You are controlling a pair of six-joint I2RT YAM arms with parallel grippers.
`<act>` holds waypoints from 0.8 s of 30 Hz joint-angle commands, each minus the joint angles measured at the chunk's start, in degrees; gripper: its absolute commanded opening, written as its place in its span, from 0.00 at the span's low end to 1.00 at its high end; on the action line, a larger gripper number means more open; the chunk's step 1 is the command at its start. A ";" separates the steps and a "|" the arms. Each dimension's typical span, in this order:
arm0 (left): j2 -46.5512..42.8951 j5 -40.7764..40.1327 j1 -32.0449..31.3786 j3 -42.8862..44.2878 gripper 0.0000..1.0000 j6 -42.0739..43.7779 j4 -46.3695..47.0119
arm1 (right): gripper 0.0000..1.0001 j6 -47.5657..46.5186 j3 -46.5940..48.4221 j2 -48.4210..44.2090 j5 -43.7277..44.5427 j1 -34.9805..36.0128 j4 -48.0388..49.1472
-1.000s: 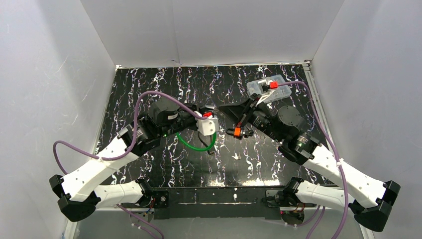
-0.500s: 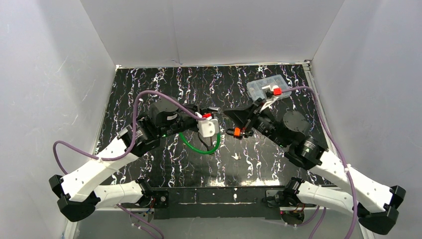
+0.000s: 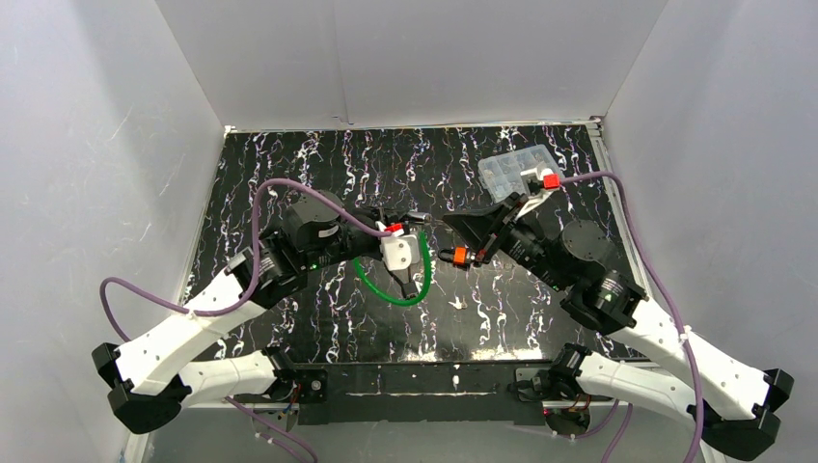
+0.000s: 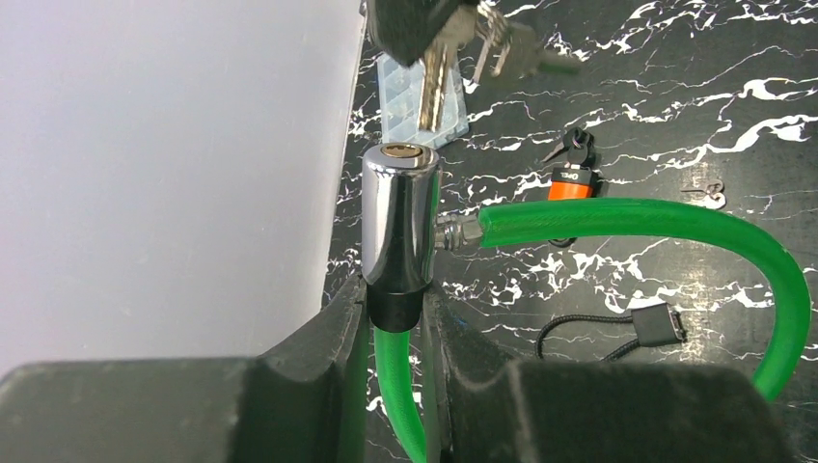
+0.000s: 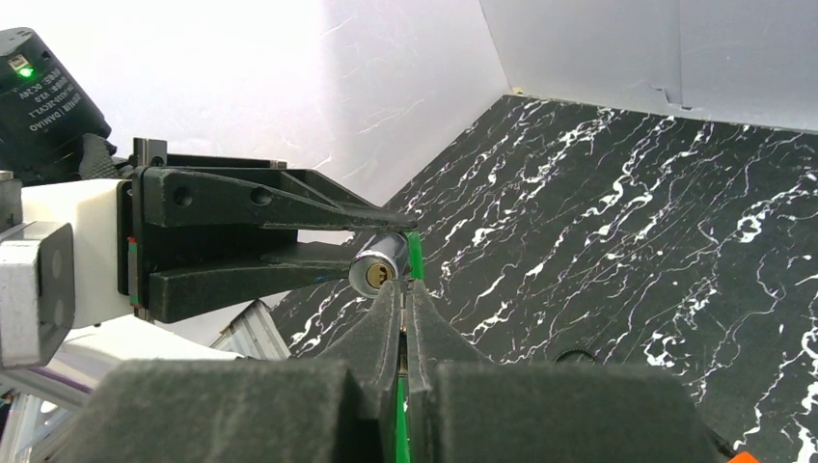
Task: Unlock with the key
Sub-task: Unlock the lock.
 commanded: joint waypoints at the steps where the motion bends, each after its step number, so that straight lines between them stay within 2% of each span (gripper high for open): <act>1: -0.23 1.25 0.24 0.15 0.00 1.44 4.17 | 0.01 2.09 0.41 0.22 0.25 0.15 3.64; 24: -0.03 0.90 0.24 0.01 0.00 2.48 3.79 | 0.01 2.46 1.69 0.59 0.76 0.15 5.02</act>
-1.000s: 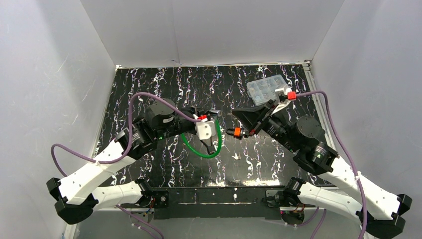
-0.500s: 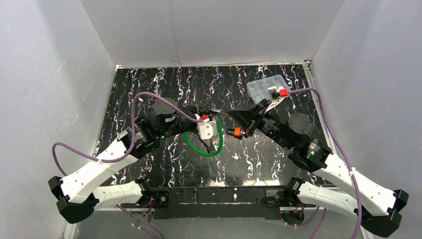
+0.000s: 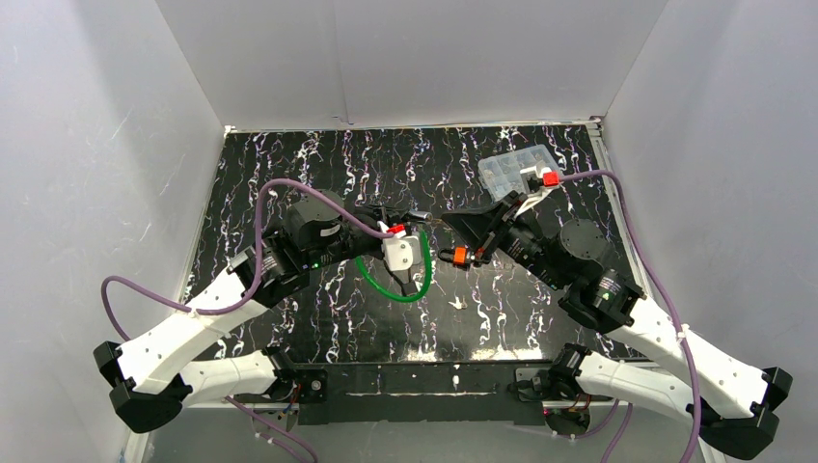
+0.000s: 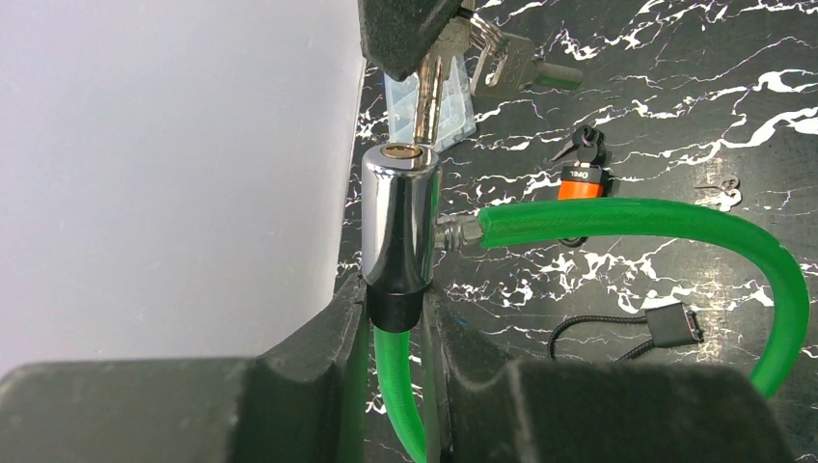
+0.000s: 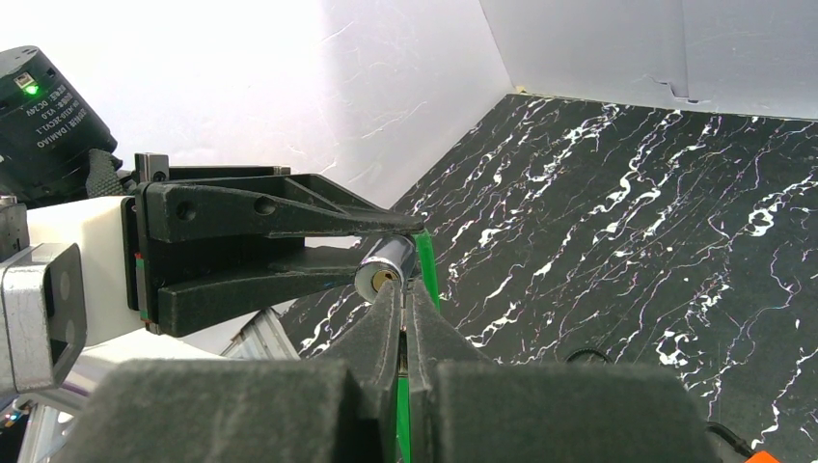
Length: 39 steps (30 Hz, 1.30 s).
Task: Unlock with the key
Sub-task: Unlock the lock.
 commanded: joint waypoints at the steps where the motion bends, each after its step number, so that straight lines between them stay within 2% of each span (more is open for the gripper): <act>1: -0.60 0.75 0.26 0.16 0.00 0.68 2.88 | 0.01 0.18 1.77 -0.25 0.26 0.15 4.47; 30: -0.34 0.77 0.17 0.68 0.00 2.48 2.40 | 0.01 0.68 2.69 1.64 0.10 0.15 5.21; 39: -0.46 1.02 0.16 0.60 0.00 2.78 2.71 | 0.01 1.32 2.80 3.06 2.44 0.15 5.21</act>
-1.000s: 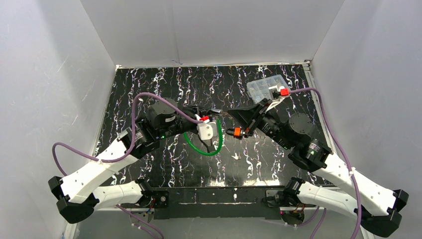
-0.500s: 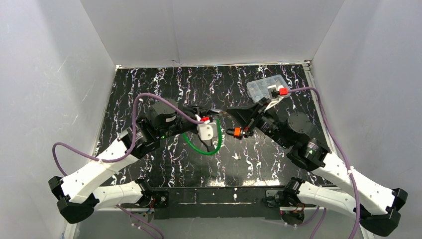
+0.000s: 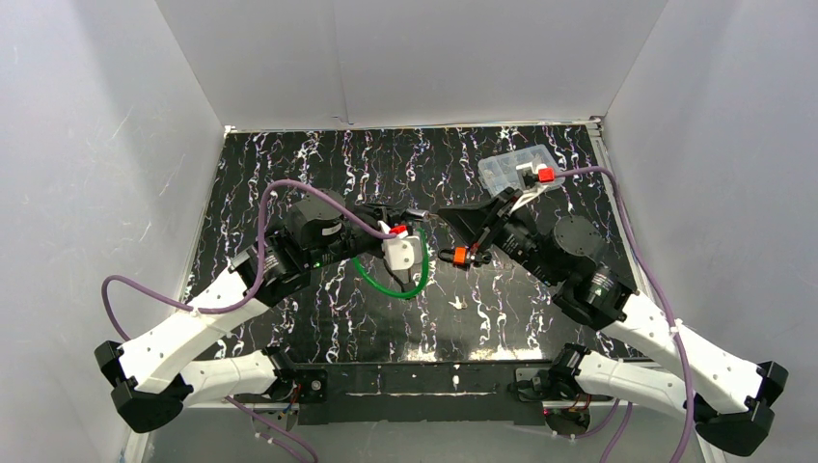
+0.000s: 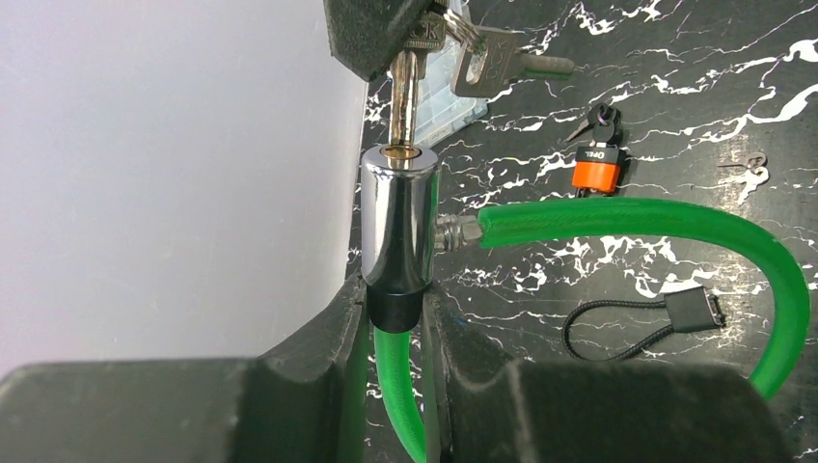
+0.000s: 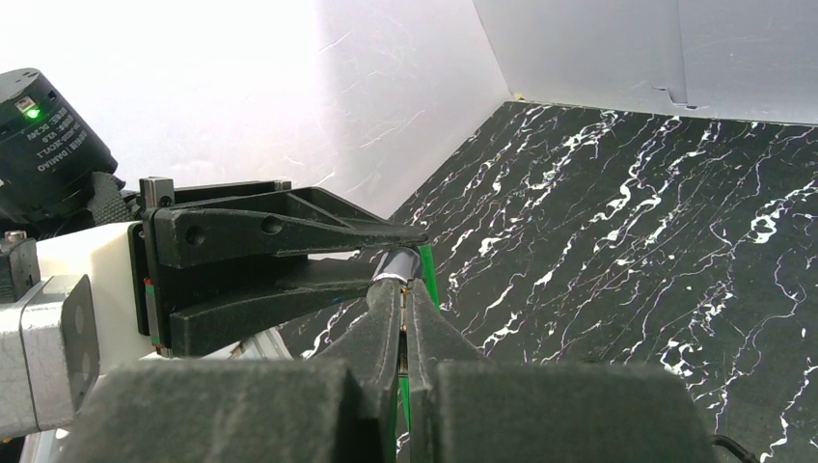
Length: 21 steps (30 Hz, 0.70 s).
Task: Unlock with the key
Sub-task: Unlock the lock.
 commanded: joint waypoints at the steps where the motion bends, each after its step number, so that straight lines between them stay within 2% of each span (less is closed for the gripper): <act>1: -0.77 2.42 -0.24 0.82 0.00 0.69 2.97 | 0.01 0.76 2.56 1.18 1.99 0.19 2.90; 21: -1.26 3.05 -0.56 0.22 0.00 1.17 3.14 | 0.01 -0.15 2.43 3.93 1.10 0.19 3.77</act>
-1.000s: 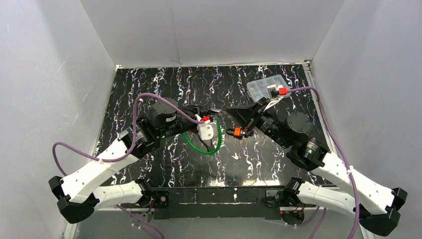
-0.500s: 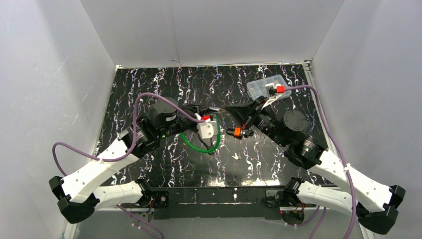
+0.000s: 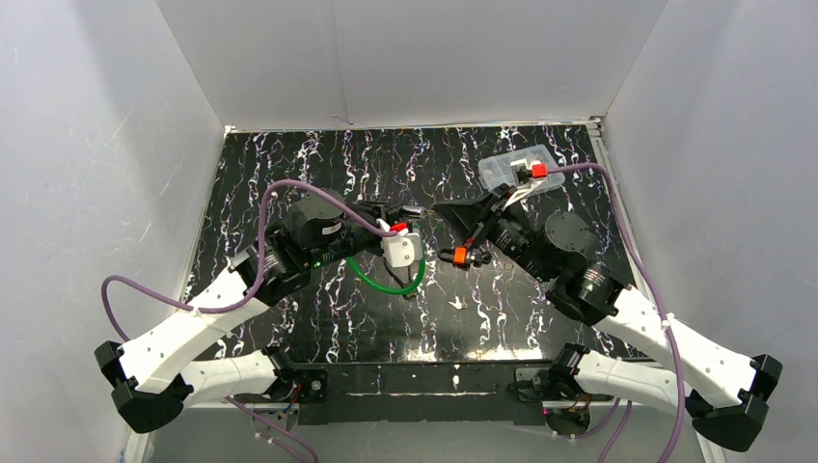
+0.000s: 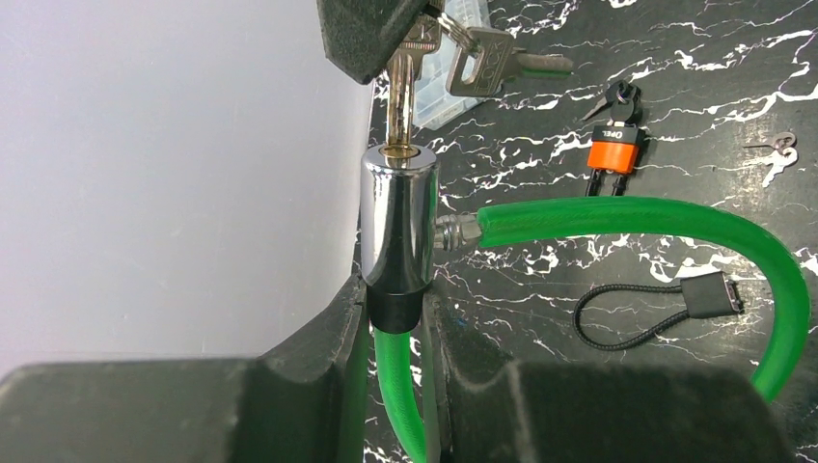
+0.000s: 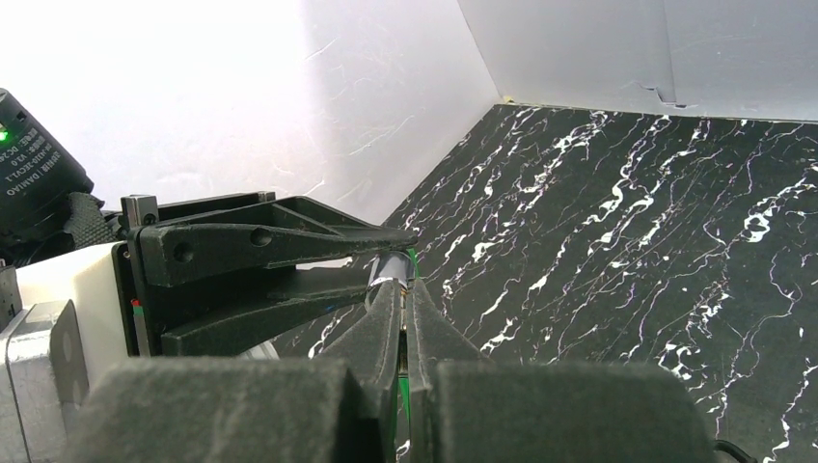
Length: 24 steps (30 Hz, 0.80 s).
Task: Unlock with the key
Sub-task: Unlock the lock.
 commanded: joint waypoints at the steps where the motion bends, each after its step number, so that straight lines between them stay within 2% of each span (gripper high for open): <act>1: -1.31 5.25 -0.88 0.27 0.00 0.60 3.53 | 0.01 -0.68 2.27 1.72 -0.25 0.19 1.66; 7: -1.18 5.23 -0.93 0.44 0.00 0.58 3.53 | 0.01 1.62 1.50 1.02 3.28 0.22 2.43; 13: -1.04 5.17 -0.97 0.47 0.00 0.62 3.61 | 0.01 1.90 0.73 1.23 0.80 0.14 3.93; 19: -0.92 5.17 -0.97 0.48 0.00 0.68 3.62 | 0.01 -0.14 1.12 1.85 -0.66 0.80 3.33; 24: -0.66 4.68 -1.00 0.48 0.00 0.67 3.70 | 0.01 -4.65 2.77 3.22 4.55 4.52 1.56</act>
